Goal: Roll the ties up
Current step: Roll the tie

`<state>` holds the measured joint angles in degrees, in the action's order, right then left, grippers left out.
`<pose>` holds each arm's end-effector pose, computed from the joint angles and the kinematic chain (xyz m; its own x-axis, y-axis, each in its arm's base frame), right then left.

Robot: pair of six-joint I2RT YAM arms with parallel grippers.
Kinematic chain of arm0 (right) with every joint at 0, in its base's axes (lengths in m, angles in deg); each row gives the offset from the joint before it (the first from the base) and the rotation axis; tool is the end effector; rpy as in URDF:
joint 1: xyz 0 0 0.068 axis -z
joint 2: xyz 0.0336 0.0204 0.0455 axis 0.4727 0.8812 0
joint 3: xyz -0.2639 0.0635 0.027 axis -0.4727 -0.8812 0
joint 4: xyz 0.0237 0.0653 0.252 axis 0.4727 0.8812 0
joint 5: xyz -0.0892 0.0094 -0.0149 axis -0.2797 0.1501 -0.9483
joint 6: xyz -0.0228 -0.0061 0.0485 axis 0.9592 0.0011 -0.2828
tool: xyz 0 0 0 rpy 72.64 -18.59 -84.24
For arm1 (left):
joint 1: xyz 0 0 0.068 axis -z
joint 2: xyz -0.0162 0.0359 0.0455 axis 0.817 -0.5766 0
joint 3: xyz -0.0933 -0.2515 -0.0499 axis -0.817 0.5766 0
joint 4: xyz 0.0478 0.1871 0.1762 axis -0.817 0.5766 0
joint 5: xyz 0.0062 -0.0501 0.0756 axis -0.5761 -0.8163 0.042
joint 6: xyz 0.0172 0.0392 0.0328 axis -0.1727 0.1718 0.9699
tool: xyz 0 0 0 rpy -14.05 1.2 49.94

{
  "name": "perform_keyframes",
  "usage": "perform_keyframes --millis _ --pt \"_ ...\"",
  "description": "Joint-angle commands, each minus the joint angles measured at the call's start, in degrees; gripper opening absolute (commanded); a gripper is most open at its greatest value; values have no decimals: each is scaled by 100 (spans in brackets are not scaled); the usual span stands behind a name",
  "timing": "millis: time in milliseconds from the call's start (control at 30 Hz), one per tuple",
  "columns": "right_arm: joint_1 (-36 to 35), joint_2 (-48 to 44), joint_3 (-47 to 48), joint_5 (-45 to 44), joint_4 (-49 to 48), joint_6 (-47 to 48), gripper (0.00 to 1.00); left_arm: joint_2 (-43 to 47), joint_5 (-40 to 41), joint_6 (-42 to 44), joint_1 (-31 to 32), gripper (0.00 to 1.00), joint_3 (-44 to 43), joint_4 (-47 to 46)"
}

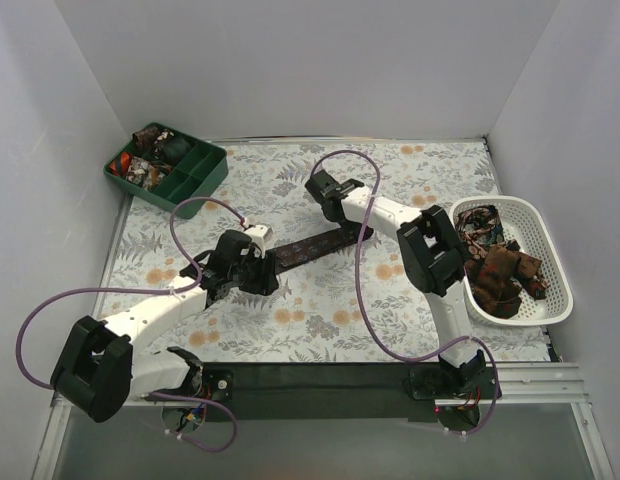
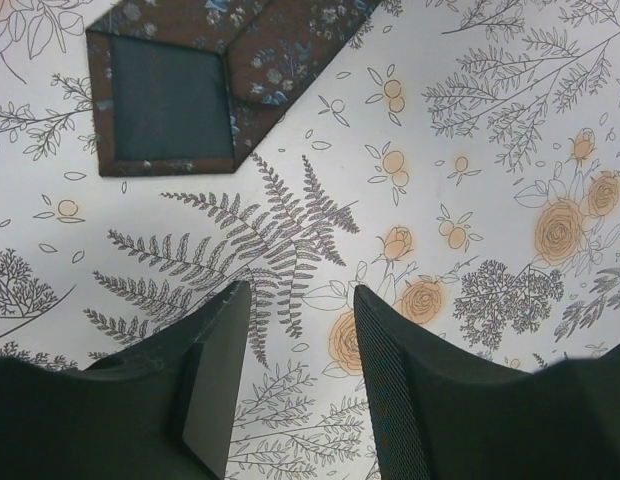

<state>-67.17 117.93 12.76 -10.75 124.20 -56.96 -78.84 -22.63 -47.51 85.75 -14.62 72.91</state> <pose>0.3645 0.2666 0.1819 -0.6901 -0.6462 -0.3259 -0.3789 0.7063 -0.5980 0.1934 -0.1223 0.1893 -0.8676 -0.3940 -0.3034 -0.1567 0.7956 -0.5852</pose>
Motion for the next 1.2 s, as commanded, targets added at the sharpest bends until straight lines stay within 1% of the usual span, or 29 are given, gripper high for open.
perform_keyframes --millis 0,100,200,333,433,500,567,600,700,867,1167 --pt "-217 362 374 -361 616 -655 1 115 108 30 -29 43 36 -50" --pt "-287 372 384 -458 660 -629 1 -95 257 162 -29 43 -166 -181" --pt "-296 285 323 -484 660 -603 1 -420 468 303 -81 40 -472 -330" --pt "-296 205 244 -415 660 -533 1 -965 592 478 -379 35 -887 -541" --pt "-296 187 209 -318 651 -524 1 -1414 592 610 -573 27 -1150 -743" --pt "-296 188 200 -274 651 -524 1 -1773 566 654 -635 19 -1273 -779" --pt "-288 196 226 -265 651 -524 1 -1985 478 716 -696 17 -1388 -779" --pt "-296 196 235 -274 643 -524 1 -2143 469 742 -705 13 -1406 -805" --pt "-296 179 279 -309 651 -524 1 -2319 347 777 -705 11 -1388 -841" --pt "-296 170 296 -388 651 -524 1 -2382 126 699 -705 10 -1117 -832" --pt "-314 144 288 -476 704 -585 1 -1855 -111 294 -688 9 -203 -806"
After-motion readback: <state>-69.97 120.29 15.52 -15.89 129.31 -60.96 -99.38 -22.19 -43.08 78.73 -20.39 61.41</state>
